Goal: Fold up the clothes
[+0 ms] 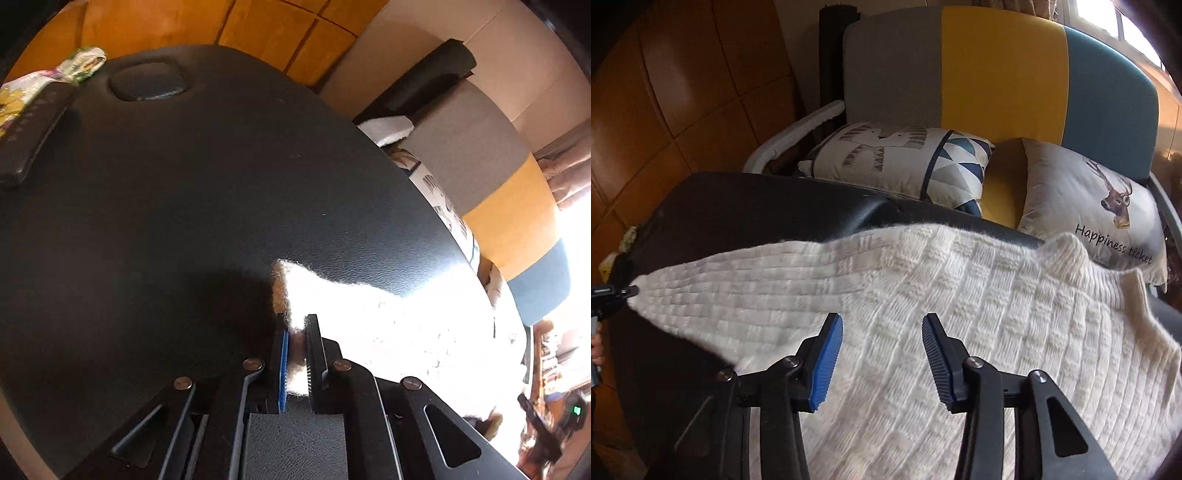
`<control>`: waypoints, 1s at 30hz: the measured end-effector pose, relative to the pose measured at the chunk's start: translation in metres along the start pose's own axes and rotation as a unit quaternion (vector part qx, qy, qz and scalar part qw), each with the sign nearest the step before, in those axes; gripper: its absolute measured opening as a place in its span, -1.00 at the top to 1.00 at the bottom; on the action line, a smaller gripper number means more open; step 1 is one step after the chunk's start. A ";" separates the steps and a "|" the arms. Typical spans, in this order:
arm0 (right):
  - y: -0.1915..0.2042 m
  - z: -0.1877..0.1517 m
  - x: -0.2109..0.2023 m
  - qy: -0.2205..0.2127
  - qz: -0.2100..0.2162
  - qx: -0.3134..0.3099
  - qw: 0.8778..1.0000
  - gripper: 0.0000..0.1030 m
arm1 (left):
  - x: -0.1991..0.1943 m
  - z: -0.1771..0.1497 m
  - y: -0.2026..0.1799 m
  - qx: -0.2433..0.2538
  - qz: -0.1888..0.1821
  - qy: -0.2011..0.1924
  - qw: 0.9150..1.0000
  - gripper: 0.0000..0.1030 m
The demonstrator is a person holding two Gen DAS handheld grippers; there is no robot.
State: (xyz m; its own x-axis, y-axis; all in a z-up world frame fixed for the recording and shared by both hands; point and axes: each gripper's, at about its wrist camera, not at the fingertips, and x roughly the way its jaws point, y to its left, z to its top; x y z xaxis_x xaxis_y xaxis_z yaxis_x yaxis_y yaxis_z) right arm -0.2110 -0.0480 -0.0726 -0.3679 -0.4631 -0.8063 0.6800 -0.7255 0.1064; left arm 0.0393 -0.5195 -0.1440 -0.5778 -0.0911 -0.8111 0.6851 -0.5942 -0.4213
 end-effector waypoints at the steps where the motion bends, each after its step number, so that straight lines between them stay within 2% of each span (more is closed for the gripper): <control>1: -0.001 0.008 0.010 0.008 -0.008 -0.003 1.000 0.11 | -0.002 -0.004 0.002 0.000 0.009 -0.004 1.000 0.84; 6: -0.015 0.034 0.062 0.052 -0.032 0.006 0.998 0.08 | -0.008 -0.008 0.009 0.006 0.028 -0.002 1.000 0.84; 12: -0.009 0.045 0.073 0.042 -0.052 -0.004 0.998 0.01 | -0.013 -0.008 0.009 0.016 0.045 -0.001 0.999 0.84; 14: -0.010 0.046 0.065 0.050 -0.036 0.001 0.998 0.02 | -0.016 -0.009 0.012 0.017 0.044 0.001 0.999 0.84; 18: 0.008 0.025 0.022 0.027 0.033 -0.051 0.998 0.04 | -0.020 -0.014 0.014 0.022 0.042 0.005 0.999 0.82; 21: 0.024 -0.002 0.005 0.042 0.069 -0.083 0.993 0.04 | -0.020 -0.014 0.017 0.022 0.044 0.001 0.999 0.81; 23: 0.035 -0.017 0.013 0.067 0.064 -0.101 0.991 0.04 | -0.019 -0.013 0.015 0.024 0.049 -0.004 0.999 0.81; 26: 0.056 -0.041 0.023 0.062 0.025 -0.168 0.984 0.03 | -0.023 -0.013 0.016 0.033 0.071 -0.013 0.997 0.81; 30: 0.057 -0.045 0.030 0.060 0.017 -0.162 0.985 0.02 | -0.023 -0.009 0.015 0.040 0.086 -0.014 0.995 0.81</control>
State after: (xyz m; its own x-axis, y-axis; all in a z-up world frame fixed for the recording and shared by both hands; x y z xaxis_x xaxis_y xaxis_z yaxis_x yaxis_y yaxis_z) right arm -0.1546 -0.0807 -0.1168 -0.2770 -0.4069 -0.8705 0.8648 -0.5004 -0.0413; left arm 0.0670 -0.5189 -0.1349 -0.4680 -0.2191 -0.8561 0.7379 -0.6300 -0.2421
